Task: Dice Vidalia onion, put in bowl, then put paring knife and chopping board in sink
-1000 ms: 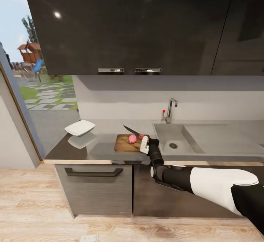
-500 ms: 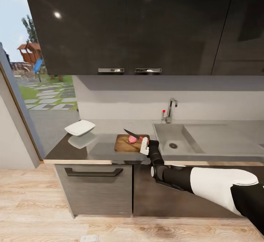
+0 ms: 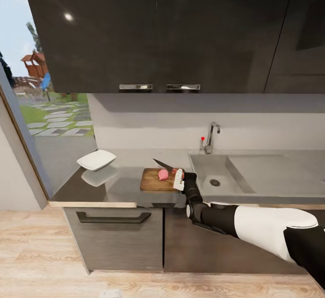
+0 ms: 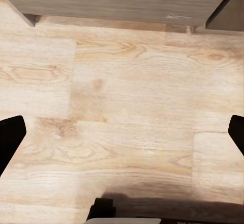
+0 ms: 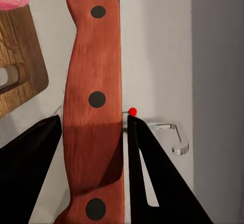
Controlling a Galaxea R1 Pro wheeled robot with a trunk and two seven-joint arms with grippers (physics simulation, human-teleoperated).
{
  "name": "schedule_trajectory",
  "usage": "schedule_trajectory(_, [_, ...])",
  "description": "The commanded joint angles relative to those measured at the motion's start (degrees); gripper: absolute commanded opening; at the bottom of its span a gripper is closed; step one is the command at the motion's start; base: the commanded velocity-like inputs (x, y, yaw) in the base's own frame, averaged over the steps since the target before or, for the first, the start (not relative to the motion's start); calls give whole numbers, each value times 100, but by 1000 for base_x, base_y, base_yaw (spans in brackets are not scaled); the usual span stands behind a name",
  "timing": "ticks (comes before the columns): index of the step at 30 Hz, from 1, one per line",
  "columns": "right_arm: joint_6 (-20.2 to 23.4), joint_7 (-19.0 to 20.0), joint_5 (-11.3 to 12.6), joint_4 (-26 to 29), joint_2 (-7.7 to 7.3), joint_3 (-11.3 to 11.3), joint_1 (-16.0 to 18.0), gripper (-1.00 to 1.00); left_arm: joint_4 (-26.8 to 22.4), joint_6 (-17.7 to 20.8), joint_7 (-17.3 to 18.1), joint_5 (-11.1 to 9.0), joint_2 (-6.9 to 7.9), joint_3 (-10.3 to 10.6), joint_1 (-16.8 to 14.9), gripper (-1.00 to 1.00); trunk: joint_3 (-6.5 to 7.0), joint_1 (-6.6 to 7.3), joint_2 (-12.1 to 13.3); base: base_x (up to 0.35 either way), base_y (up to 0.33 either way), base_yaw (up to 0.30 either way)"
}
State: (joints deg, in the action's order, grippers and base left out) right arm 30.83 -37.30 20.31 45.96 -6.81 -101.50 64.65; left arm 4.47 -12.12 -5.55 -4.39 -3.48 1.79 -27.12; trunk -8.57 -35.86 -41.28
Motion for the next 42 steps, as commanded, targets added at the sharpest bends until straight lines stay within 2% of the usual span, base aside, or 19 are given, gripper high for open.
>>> schedule_trajectory(1, [28, -49, 43, -11, -1, -33, 13, -100, 28, -45, -4, -44, -3, 22, -13, 100, -10, -3, -9, 53, 0, 0])
schedule_trajectory(11, [20, -36, 58, -177, 22, -60, 15, -100, 28, -45, 1, -44, -3, 20, -13, 100, -10, -3, -9, 10, 0, 0])
schedule_trajectory(18, [20, 169, 60, -183, 32, -63, 14, -100, 28, -45, 1, -44, -3, 20, -13, 100, -10, -3, -9, 0, 0, 0])
schedule_trajectory(25, [20, 235, 61, -184, 105, -63, 13, -100, 28, -45, 1, -44, -3, 21, -13, 100, -10, -3, -9, 0, 0, 0])
schedule_trajectory(31, [20, 465, 61, -191, 174, -63, 14, -100, 28, -45, 1, -44, -3, 20, -13, 100, -10, -3, -9, 0, 0, 0])
schedule_trajectory(42, [20, 487, 61, -193, 177, -59, 13, -100, 28, -45, 1, -44, -3, 16, -13, 100, -10, -3, -9, 15, 0, 0])
